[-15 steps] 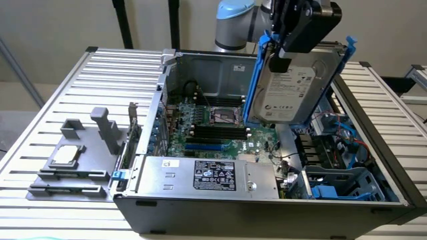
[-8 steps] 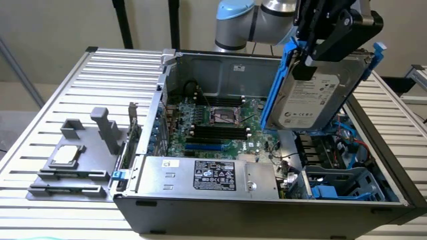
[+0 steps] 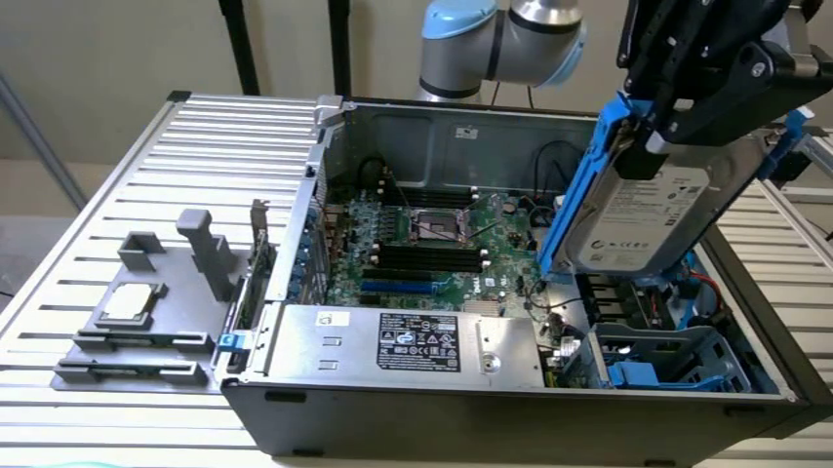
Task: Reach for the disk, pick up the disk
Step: 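Pick up the disk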
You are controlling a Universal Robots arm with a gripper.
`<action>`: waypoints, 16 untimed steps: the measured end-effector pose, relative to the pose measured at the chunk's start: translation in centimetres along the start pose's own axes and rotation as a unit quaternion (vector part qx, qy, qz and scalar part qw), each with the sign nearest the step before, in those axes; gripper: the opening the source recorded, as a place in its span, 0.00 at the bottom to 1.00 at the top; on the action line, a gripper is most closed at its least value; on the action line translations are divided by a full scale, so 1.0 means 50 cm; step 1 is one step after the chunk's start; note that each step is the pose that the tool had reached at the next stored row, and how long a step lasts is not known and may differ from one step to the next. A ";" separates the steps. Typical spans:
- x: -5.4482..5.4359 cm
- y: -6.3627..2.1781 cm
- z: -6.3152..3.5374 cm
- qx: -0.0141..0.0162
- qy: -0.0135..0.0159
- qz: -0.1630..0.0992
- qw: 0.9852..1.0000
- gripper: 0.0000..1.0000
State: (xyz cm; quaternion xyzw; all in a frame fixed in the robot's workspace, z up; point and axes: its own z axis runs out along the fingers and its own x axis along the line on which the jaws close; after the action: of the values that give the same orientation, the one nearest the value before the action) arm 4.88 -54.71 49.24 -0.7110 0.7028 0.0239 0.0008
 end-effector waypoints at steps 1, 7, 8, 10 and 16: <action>0.005 -0.006 0.000 0.000 0.000 0.000 1.000 0.33; 0.038 -0.041 -0.003 -0.001 0.000 0.000 1.000 0.33; 0.043 -0.047 -0.003 -0.001 0.000 0.000 1.000 0.33; 0.053 -0.058 -0.004 -0.002 0.000 0.000 1.000 0.33; 0.084 -0.096 -0.006 -0.003 0.000 0.000 1.000 0.33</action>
State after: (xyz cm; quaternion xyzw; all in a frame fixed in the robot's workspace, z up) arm 9.72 -58.85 49.24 -0.7109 0.7028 0.0260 -0.0013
